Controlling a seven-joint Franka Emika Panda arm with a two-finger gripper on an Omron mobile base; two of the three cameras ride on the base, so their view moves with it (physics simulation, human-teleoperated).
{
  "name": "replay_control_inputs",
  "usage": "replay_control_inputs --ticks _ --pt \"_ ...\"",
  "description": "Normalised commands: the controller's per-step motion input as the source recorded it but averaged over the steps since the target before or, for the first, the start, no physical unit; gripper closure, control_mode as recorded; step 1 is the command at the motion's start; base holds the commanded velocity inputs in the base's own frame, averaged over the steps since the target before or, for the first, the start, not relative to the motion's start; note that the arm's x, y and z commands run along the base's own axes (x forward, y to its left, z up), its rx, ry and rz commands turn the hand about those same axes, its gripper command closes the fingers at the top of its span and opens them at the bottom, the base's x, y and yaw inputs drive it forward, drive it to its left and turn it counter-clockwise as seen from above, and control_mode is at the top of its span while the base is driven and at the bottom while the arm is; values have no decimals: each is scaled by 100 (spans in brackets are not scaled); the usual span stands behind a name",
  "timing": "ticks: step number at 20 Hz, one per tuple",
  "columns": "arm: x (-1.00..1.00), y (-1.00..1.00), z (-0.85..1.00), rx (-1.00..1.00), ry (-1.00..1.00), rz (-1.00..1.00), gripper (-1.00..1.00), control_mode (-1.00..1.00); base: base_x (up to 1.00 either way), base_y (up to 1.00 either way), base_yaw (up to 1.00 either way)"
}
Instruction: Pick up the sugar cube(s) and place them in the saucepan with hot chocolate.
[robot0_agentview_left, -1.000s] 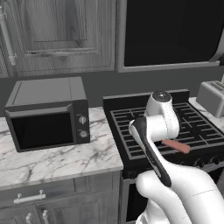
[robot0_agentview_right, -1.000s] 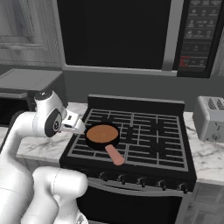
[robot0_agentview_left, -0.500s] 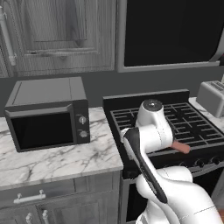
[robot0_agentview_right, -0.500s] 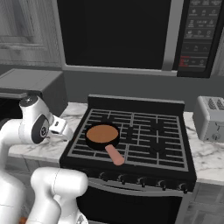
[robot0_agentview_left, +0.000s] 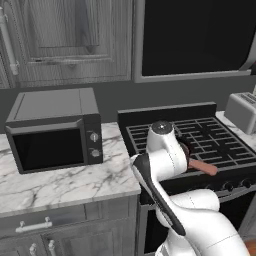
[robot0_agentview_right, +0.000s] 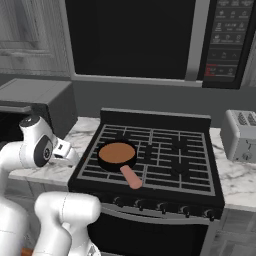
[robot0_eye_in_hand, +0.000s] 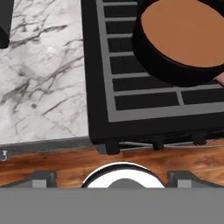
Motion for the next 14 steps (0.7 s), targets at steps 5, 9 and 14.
replay_control_inputs --ticks 5,9,14 --pt "6 35 -27 -5 3 0 -100 -100 0 0 0" --pt "0 51 -17 -13 2 0 -100 -100 0 0 0" --pt "-1 52 -1 -16 7 0 -100 -100 0 0 0"
